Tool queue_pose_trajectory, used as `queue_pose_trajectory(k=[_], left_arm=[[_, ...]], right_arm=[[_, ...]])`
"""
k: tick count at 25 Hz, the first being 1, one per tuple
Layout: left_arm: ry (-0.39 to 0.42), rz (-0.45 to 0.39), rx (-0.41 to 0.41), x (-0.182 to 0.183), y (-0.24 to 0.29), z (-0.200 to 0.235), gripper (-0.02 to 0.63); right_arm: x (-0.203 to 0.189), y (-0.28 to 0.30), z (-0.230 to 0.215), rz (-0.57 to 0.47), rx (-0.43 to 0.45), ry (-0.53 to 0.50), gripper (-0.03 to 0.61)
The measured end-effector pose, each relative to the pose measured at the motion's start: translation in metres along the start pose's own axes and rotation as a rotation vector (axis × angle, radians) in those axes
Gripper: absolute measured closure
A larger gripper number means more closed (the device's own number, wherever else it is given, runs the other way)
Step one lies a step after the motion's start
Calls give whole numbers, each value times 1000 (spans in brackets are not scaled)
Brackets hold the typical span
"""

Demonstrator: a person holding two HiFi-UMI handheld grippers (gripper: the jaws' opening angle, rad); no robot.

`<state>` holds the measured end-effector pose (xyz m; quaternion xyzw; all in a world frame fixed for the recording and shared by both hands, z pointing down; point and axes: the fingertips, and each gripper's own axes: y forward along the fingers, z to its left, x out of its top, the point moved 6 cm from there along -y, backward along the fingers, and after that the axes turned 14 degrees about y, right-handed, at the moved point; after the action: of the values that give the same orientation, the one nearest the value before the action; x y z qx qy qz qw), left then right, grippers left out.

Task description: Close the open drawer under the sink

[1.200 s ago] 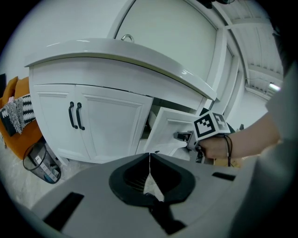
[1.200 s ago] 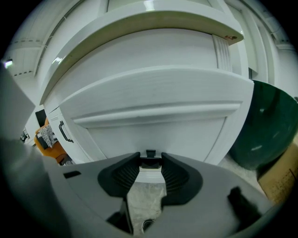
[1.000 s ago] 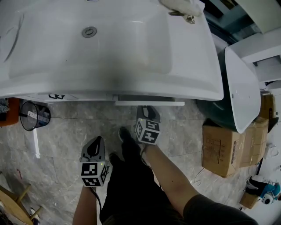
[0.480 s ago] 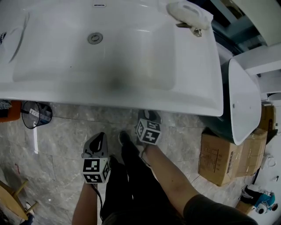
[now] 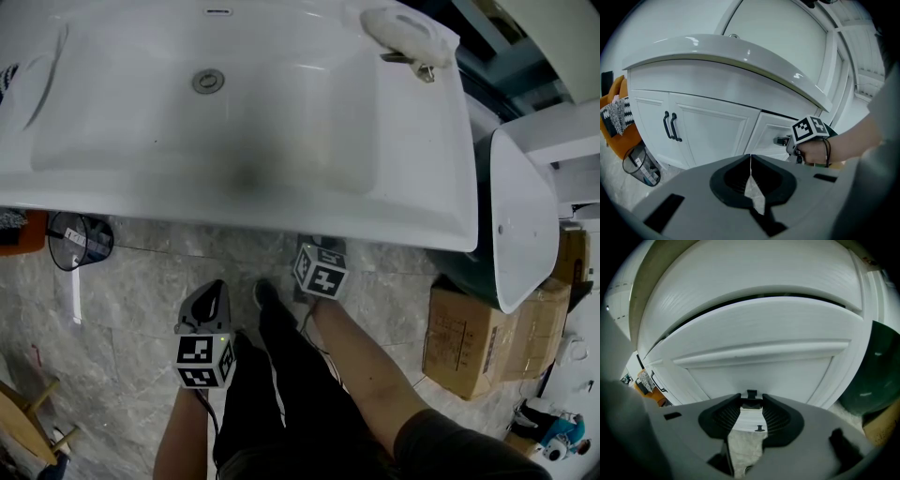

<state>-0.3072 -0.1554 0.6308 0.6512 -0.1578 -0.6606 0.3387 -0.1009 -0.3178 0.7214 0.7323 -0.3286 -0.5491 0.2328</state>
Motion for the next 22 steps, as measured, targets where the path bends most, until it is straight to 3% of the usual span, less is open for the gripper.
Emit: queue_pose_trajectory(k=[11, 22], left_arm=[[0, -29, -1, 0, -22, 9, 598], [9, -97, -30, 1, -95, 4, 598]], right_arm=[[-4, -20, 8, -27, -55, -33, 425], [-9, -118, 47, -93, 25, -49, 416]])
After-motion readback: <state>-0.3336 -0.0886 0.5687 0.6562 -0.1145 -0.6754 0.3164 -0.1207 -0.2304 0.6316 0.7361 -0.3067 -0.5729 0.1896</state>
